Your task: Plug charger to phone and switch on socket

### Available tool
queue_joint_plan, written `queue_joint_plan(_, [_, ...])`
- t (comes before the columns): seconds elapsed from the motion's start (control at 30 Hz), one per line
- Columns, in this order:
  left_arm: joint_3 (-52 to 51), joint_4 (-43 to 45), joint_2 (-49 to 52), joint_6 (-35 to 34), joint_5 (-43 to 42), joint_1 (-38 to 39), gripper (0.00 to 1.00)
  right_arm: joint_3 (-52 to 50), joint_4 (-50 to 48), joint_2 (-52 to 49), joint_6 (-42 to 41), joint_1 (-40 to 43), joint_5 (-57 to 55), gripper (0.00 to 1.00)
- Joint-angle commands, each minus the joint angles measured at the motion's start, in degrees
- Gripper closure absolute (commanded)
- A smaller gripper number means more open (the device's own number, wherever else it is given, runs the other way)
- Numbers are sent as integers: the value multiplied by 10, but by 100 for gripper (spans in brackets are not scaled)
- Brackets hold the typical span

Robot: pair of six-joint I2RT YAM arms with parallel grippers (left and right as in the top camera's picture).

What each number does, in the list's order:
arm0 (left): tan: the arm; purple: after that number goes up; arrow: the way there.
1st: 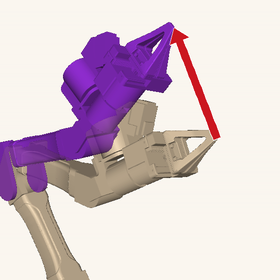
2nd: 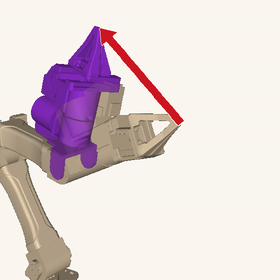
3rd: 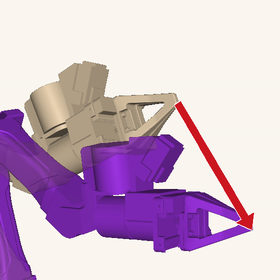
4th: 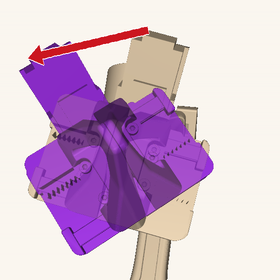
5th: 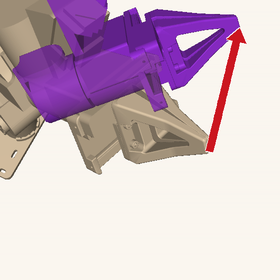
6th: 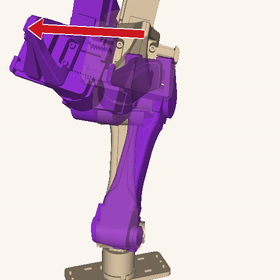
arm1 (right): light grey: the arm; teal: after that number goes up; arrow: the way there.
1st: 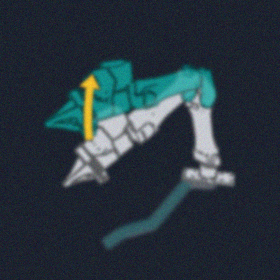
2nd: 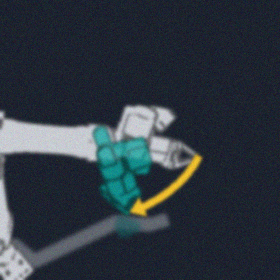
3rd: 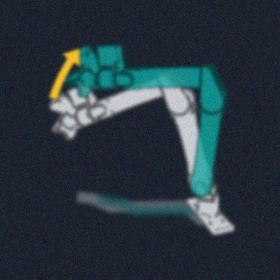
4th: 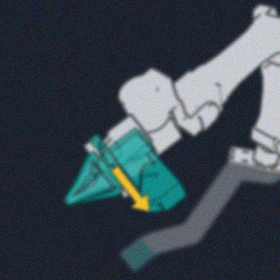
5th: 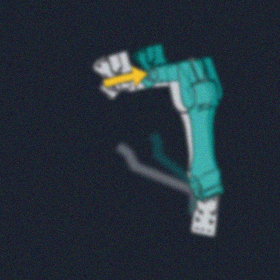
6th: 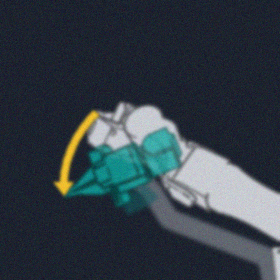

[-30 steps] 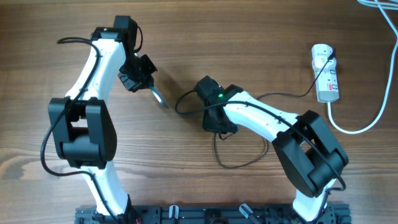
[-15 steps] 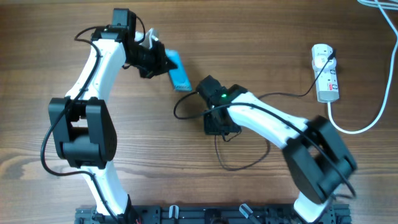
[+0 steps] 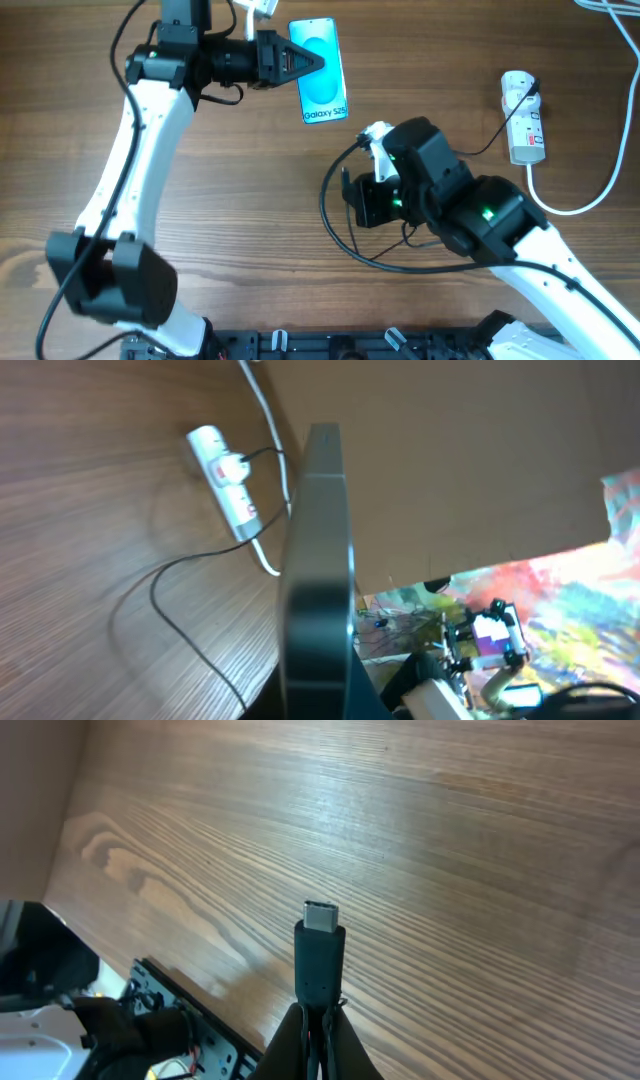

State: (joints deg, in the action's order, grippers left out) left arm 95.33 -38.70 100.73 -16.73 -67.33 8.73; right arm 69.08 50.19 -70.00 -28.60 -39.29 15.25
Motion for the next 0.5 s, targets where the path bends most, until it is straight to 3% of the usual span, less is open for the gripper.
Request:
queue_joint_plan(0.0, [3,-15,-30,12,0,21,96,4,-4,16,-20,-1,5,95])
queue_joint_plan(0.1, [3,-37,-30,28,4,35,96,4,-4,16,2,-1,12,96])
queue_joint_plan(0.23, [3,-62,-30,42,81,54,96,5,-10,16,2,-1,12,95])
queue_joint_plan(0.47, [3,-94,-30,44,78,65,96,5,-56,16,14,-1,12,96])
